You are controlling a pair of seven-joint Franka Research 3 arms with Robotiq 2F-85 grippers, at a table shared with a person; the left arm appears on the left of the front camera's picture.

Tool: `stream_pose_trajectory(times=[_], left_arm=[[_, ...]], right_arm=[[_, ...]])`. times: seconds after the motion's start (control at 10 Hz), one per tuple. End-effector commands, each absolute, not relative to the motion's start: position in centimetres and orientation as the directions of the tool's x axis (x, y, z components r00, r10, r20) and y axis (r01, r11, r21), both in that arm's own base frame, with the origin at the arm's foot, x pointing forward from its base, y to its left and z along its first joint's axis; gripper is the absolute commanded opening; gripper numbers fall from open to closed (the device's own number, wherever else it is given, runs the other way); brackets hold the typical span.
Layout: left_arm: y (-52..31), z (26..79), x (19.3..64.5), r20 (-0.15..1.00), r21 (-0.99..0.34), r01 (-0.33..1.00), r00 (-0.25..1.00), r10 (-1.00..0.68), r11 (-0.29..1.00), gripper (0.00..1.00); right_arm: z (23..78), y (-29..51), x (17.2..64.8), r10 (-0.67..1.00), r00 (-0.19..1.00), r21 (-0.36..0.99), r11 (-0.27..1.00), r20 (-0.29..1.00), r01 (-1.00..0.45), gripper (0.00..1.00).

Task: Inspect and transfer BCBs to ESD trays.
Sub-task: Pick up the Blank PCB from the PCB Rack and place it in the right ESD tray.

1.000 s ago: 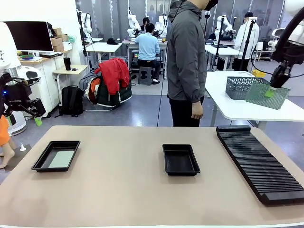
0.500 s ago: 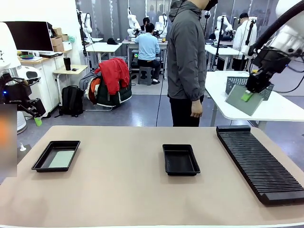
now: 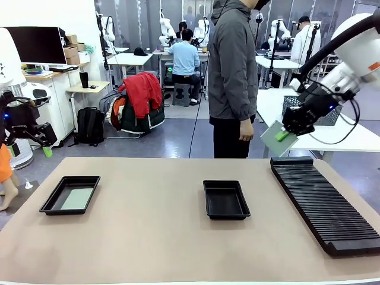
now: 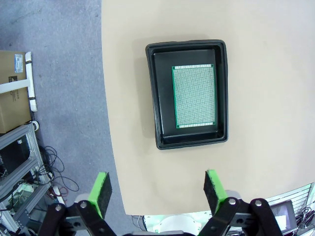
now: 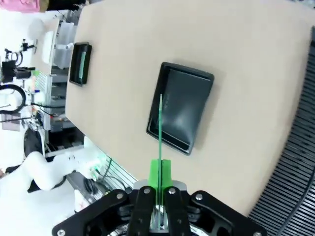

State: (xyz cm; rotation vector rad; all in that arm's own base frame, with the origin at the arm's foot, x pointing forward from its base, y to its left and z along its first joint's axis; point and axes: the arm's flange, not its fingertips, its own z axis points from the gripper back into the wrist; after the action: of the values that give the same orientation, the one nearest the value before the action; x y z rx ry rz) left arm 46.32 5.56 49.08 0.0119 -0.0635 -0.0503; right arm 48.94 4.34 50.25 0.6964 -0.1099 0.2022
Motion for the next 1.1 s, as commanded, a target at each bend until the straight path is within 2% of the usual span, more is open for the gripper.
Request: stream_pose_trajectory(times=[0.0, 0.4, 1.0], left_arm=[[5.6, 48.9, 46.3, 0.066, 0.015, 0.048, 0.997, -0.049, 0.999, 1.00], [5.6, 48.9, 46.3, 0.066, 0.015, 0.048, 0.997, -0.049, 0.999, 1.00], [5.6, 48.9, 46.3, 0.066, 0.015, 0.048, 0.997, -0.049, 0.999, 1.00]], right_arm=[[47.7, 7.0, 48.3, 0.075, 0.979, 0.686, 0.703, 0.190, -0.187, 0.03], [40.9, 10.7, 47.5, -0.045, 0.986, 0.775, 0.625, 0.161, -0.098, 0.03], [33.0, 13.8, 47.2, -0.083, 0.980, 0.813, 0.573, 0.181, -0.102, 0.03]])
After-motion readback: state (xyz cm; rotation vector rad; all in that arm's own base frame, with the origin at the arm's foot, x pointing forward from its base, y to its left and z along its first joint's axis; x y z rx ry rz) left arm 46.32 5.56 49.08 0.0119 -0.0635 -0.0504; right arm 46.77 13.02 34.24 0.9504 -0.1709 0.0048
